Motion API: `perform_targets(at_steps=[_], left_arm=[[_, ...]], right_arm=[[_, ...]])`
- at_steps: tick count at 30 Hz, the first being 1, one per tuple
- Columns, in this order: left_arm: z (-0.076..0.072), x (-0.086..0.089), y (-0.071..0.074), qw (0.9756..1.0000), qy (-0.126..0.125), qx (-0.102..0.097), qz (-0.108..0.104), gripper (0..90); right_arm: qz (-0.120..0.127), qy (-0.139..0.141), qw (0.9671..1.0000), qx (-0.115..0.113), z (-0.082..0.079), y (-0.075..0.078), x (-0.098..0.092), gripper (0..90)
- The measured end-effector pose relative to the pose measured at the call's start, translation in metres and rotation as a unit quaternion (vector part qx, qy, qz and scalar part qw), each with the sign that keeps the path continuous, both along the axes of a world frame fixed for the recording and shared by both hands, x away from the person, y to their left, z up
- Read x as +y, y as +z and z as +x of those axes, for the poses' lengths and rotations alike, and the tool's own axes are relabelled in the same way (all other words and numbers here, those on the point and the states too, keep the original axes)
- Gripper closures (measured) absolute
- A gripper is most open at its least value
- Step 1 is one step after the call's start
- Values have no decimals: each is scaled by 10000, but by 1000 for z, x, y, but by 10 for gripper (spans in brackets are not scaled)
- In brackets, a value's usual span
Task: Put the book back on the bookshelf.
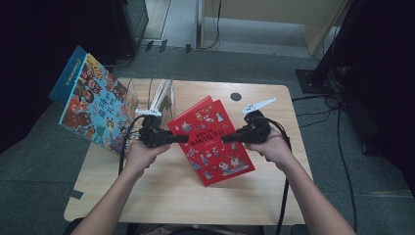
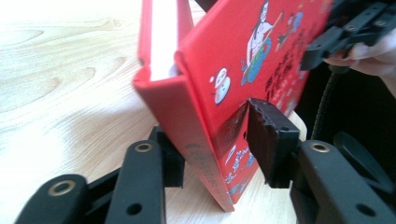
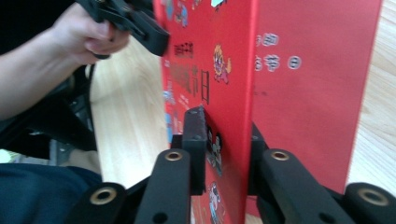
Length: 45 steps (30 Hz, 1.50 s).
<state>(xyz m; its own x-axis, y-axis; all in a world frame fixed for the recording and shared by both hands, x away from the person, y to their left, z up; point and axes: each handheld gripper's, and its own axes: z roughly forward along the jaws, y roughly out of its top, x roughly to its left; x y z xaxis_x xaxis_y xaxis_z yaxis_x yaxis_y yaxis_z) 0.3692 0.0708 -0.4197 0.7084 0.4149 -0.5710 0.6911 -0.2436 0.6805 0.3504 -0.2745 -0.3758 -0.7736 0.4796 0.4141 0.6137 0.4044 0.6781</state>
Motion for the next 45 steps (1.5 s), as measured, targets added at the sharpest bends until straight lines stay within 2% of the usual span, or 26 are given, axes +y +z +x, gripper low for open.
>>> perform_targets(at_steps=[4, 9, 10, 12, 13, 15, 17, 19, 20, 22, 25, 29, 31, 33, 35, 39, 40, 43, 45], left_arm=[[0, -1, 2, 9999, -121, -23, -50, 660], [0, -3, 7, 9997, -238, -63, 0, 703], [-1, -5, 9, 9995, -288, -86, -27, 727], [-2, -5, 11, 9994, -314, -139, -23, 749], [-2, -6, 13, 9992, -378, -142, -43, 762], [-7, -8, 22, 9983, -491, -318, 53, 779], [-9, -10, 27, 9978, -485, -412, 177, 781], [-10, -9, 30, 9974, -483, -480, 240, 793], [-10, -5, 34, 9971, -464, -555, 253, 802], [-11, -4, 35, 9972, -425, -563, 262, 807], [-13, -4, 39, 9963, -423, -661, 355, 808], [-14, -7, 44, 9955, -457, -724, 417, 808], [-16, -9, 46, 9948, -477, -762, 486, 807], [-16, -10, 48, 9947, -492, -737, 529, 807], [-16, -10, 50, 9940, -489, -728, 657, 804], [-16, -13, 54, 9934, -502, -689, 763, 799], [-15, -16, 57, 9926, -525, -646, 880, 797], [-13, -18, 59, 9919, -554, -588, 977, 795], [-10, -22, 62, 9909, -612, -482, 1094, 790]], right_arm=[[-185, -76, 9997, -113, 3, -6, -1, 720], [-233, -158, 9996, -98, 6, -15, -3, 652], [-322, -207, 9992, -101, 6, -18, -2, 608], [-366, -221, 9990, -124, 7, -19, -2, 589], [-415, -223, 9988, -118, 8, -22, 0, 541], [-394, -241, 9989, -73, 9, -25, 1, 499], [-415, -253, 9988, -71, 10, -27, 2, 466], [-431, -284, 9986, -99, 9, -28, 1, 467], [-440, -389, 9981, -161, 9, -30, -4, 496], [-415, -525, 9974, -257, 8, -30, -9, 496], [-540, -680, 9954, -416, 6, -30, -12, 562], [-647, -817, 9915, -781, 6, -30, -9, 555], [-617, -778, 9912, -872, 6, -30, -4, 555], [-593, -743, 9914, -899, 5, -29, -2, 554], [-660, -748, 9901, -988, 4, -29, 4, 539], [-659, -766, 9899, -991, 4, -29, 5, 539], [-651, -771, 9899, -992, 4, -29, 4, 539], [-653, -776, 9898, -1003, 4, -29, 4, 539], [-642, -794, 9897, -1000, 4, -29, 4, 539]])
